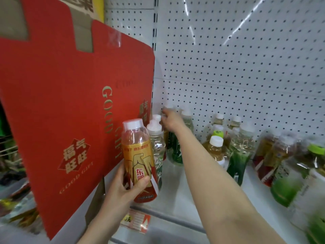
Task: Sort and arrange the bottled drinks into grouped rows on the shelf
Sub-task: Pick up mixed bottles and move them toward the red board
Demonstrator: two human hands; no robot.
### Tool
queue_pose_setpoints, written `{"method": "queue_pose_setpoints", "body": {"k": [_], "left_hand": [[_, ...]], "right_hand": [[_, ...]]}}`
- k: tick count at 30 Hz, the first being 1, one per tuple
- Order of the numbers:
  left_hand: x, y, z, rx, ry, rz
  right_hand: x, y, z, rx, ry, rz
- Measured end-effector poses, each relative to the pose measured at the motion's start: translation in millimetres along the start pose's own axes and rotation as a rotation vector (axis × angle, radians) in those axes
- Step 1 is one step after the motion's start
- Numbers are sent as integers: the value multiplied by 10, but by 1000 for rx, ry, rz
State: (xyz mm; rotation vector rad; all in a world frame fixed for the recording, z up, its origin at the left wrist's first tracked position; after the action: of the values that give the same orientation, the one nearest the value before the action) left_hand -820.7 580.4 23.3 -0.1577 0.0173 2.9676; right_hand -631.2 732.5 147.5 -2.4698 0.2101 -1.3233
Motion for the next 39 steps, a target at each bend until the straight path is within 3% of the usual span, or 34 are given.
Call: {"method": "queue_pose_setpoints", "body": {"k": [11, 19, 22, 27, 39], "left_hand": [[35, 0, -44, -17, -36, -12], [45, -33, -78, -43, -50, -31], [76, -30, -97, -44, -54, -21], [80, 2, -101, -72, -52, -38], [-26, 214, -161, -129, 39, -67]], "right_hand": [[188, 227, 76, -112, 302, 91], [368, 928, -144, -100, 235, 10], [269, 1216, -189, -12, 115, 144], [-133, 1617, 18, -96, -266, 359], [-63, 2181, -301, 61, 13, 502]]}}
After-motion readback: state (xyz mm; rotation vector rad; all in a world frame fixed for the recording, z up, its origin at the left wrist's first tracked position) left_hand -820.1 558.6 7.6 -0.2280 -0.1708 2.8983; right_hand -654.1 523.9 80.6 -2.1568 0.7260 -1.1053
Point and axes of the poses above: each hand's wrist, its own y-axis away from the middle knuckle, its own x-axis out of the back of the hand, z = x × y, the point moved 7 cm from there along -y, towards the middle knuckle, and after that the axes turned 12 degrees about x, right-handed, at the moved point
